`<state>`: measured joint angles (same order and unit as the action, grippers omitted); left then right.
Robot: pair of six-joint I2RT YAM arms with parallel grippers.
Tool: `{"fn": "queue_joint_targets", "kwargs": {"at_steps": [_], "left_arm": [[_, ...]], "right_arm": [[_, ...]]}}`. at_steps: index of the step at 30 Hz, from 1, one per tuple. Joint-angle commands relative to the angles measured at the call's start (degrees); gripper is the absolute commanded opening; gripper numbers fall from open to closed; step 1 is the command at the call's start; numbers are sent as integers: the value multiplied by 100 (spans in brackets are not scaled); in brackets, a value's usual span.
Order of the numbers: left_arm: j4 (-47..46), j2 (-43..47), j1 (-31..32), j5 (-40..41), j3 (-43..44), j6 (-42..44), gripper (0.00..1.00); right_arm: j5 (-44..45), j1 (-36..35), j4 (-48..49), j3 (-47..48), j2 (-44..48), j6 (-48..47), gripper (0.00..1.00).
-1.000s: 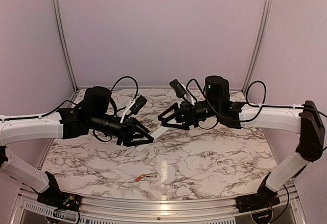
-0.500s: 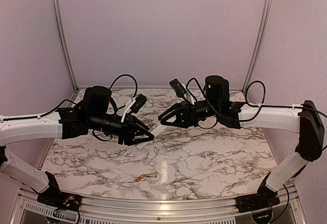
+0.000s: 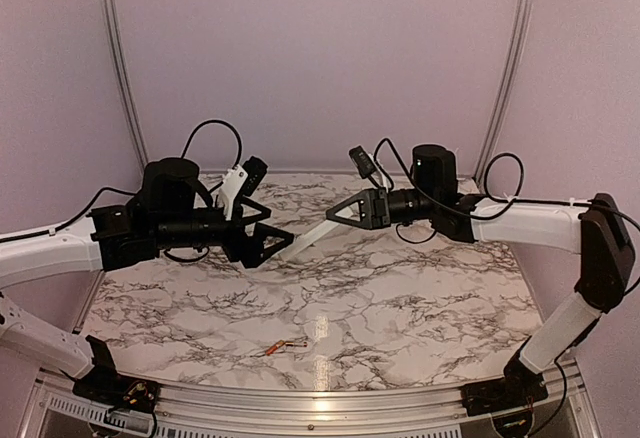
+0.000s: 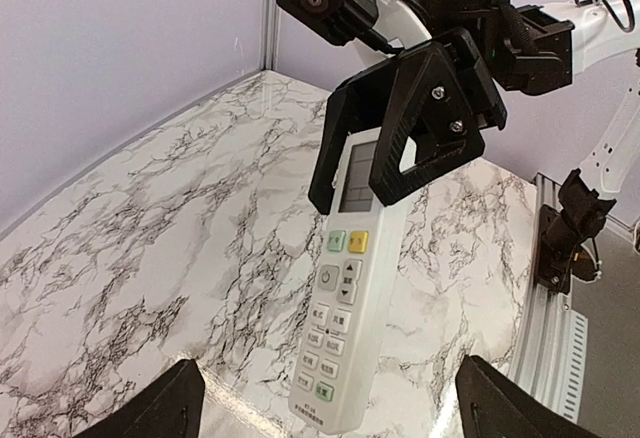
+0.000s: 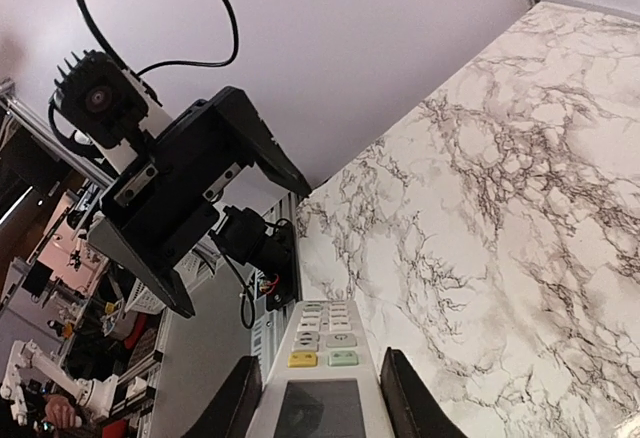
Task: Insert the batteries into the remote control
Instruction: Pass from the left arm to the right, then pass from the right arm to the left
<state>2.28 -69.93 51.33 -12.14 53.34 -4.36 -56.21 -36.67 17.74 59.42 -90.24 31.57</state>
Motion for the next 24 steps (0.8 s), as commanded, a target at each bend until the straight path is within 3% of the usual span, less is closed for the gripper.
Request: {"fn": "queue_joint_targets", "kwargs": {"at_steps": [1, 7, 14, 24], "left_arm": [[676, -132, 313, 1128, 240, 576, 91], [1106, -738, 900, 2464, 586, 998, 84], [1343, -1368, 1294, 3434, 909, 1283, 78], [1404, -1966, 1517, 4475, 1228, 1404, 59]], "right_arm": [[451, 45, -364, 87, -144, 380, 7], [579, 45, -435, 83, -220, 608, 6], [534, 42, -262, -59, -245, 872, 5], [526, 11, -67, -196, -188, 1099, 6]]}}
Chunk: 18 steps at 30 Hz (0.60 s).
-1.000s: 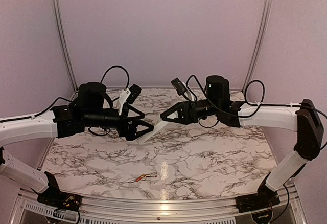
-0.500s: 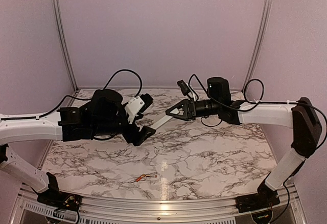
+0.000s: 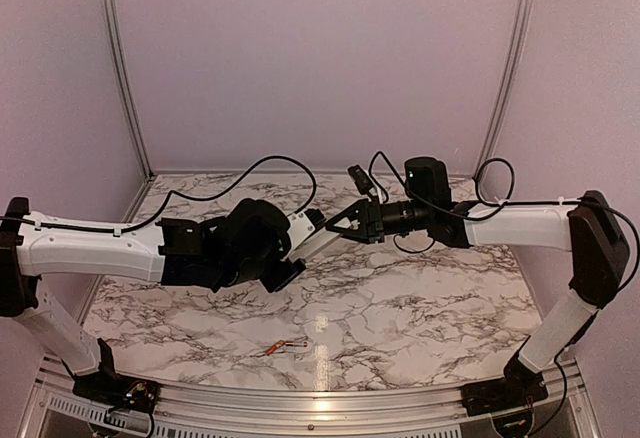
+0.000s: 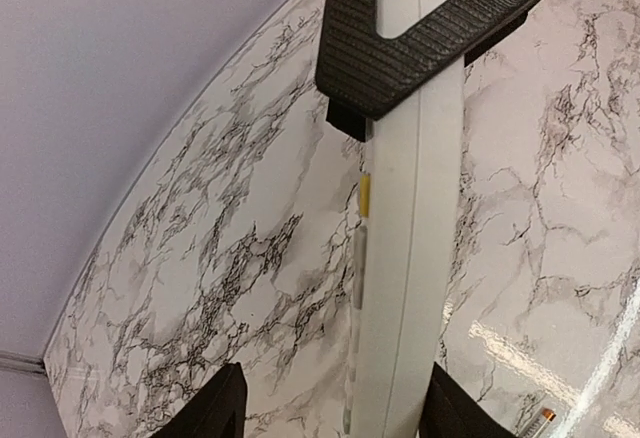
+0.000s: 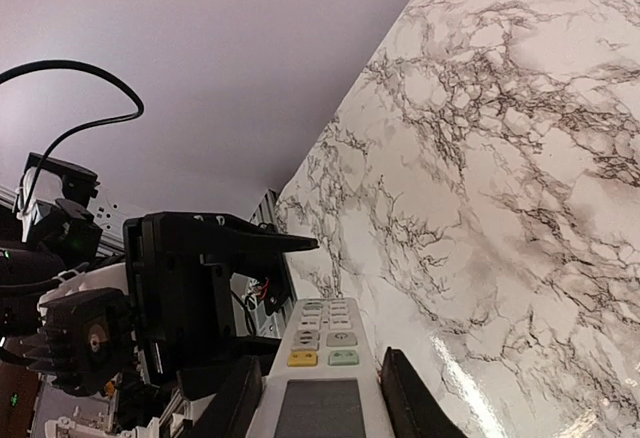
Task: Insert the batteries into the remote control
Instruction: Pass from the right arm to the left
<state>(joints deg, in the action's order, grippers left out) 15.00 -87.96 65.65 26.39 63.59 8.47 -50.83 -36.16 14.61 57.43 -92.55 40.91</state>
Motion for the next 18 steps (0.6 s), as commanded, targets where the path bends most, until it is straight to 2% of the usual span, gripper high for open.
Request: {"fn": "queue_joint_targets", "kwargs": {"at_steps": [1, 8, 12, 15, 18], "left_arm": [[145, -205, 93, 656, 228, 128, 58], [316, -479, 97, 677, 400, 173, 48], [362, -515, 97, 543, 435, 121, 37], [148, -326, 89, 134, 326, -23, 30], [-132, -76, 80, -374, 195, -197, 19]], "right_arm": [[-11, -42, 263, -10, 52, 178, 6], [-25, -49, 279, -30, 62, 190, 6], [-31, -49, 245, -6, 79, 125, 8], [-1, -41, 167, 22, 109, 0, 17], [21, -1, 203, 9, 177, -89, 34]]}}
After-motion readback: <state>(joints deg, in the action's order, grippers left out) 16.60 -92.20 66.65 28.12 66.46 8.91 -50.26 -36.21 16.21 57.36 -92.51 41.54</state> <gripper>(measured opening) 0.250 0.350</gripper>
